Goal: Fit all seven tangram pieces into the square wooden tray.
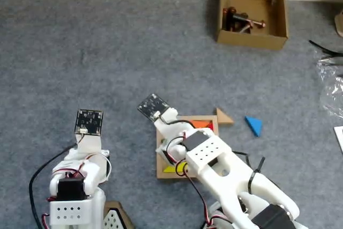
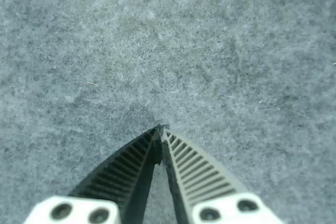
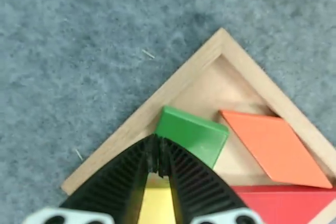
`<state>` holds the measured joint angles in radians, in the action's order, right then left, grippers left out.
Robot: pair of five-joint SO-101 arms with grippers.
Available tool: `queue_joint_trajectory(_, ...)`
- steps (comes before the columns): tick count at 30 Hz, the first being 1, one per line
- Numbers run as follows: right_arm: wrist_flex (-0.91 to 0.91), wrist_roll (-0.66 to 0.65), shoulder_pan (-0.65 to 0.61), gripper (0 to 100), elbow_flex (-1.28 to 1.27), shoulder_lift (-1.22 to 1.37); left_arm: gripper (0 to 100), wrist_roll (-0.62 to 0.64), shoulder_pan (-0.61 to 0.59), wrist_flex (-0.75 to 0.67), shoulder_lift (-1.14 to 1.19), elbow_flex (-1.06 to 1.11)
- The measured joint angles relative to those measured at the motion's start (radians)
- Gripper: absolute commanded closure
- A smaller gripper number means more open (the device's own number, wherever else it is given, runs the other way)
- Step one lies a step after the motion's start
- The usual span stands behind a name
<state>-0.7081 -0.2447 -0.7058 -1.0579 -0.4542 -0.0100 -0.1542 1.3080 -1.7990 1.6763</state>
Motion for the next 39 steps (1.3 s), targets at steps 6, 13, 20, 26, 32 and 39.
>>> queue_joint_trajectory(6,-0.02,0.0,0.0,99.3,0.0,0.0,99,0.0,0.0,0.0,0.0,0.0)
queue_joint_trajectory(13,-0.021,0.0,0.0,99.3,-0.002,-0.011,99,0.0,0.0,0.0,0.0,0.0)
queue_joint_trajectory(20,-0.078,0.0,0.0,99.3,0.034,-0.011,99,0.0,0.0,0.0,0.0,0.0)
queue_joint_trajectory(26,-0.181,0.0,0.0,99.3,0.195,-0.011,99,0.0,0.0,0.0,0.0,0.0)
queue_joint_trajectory(32,-0.005,0.0,0.0,99.3,0.204,-0.009,99,0.0,0.0,0.0,0.0,0.0)
queue_joint_trajectory(39,0.19,0.0,0.0,99.3,0.054,-0.009,99,0.0,0.0,0.0,0.0,0.0)
